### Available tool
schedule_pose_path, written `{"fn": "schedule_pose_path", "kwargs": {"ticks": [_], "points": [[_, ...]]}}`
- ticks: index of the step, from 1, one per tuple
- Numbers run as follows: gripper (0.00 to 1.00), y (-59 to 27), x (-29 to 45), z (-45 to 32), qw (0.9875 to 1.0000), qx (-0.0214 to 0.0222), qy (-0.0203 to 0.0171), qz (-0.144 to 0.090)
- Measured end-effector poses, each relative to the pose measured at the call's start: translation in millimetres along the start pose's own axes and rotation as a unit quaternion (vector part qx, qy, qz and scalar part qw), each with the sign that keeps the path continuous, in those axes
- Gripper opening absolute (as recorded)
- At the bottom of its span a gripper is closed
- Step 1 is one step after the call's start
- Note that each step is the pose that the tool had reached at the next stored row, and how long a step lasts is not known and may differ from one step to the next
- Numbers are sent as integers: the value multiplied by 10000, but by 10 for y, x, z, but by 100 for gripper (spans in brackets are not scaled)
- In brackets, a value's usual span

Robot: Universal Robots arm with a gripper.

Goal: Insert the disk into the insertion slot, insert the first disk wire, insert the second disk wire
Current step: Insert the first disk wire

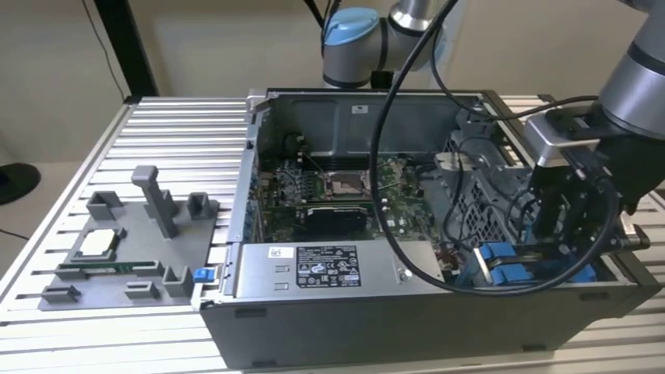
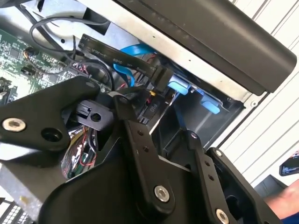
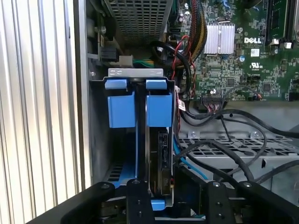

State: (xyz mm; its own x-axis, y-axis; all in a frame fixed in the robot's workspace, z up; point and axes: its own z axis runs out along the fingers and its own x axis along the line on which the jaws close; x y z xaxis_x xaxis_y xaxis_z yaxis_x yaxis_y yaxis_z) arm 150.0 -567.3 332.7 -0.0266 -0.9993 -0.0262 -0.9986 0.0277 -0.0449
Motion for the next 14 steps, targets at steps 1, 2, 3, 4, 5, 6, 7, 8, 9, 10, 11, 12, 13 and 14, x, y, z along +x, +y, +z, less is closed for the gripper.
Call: {"fn": "schedule_pose_path", "kwargs": {"ticks": [1, 2, 3, 4, 5, 6, 7, 8, 9, 10, 11, 12, 13, 14], "points": [[100, -1, -1, -30, 10000, 0, 1, 0], [100, -3, -2, -62, 10000, 0, 0, 0], [100, -4, -3, -97, 10000, 0, 0, 0], [100, -6, -4, -135, 10000, 0, 0, 0], [100, -8, -4, -171, 10000, 0, 0, 0], [100, -10, -6, -215, 10000, 0, 1, 0], [100, -11, -7, -256, 10000, 0, 0, 0], [100, -13, -7, -293, 10000, 0, 1, 0], [100, -15, -9, -331, 10000, 0, 1, 0], [100, -17, -10, -363, 10000, 0, 0, 0], [100, -18, -10, -385, 10000, 0, 1, 0], [100, -18, -10, -395, 10000, 0, 1, 0], [100, -18, -10, -394, 10000, -1, 0, 0], [100, -18, -11, -394, 10000, -1, 0, 0]]}}
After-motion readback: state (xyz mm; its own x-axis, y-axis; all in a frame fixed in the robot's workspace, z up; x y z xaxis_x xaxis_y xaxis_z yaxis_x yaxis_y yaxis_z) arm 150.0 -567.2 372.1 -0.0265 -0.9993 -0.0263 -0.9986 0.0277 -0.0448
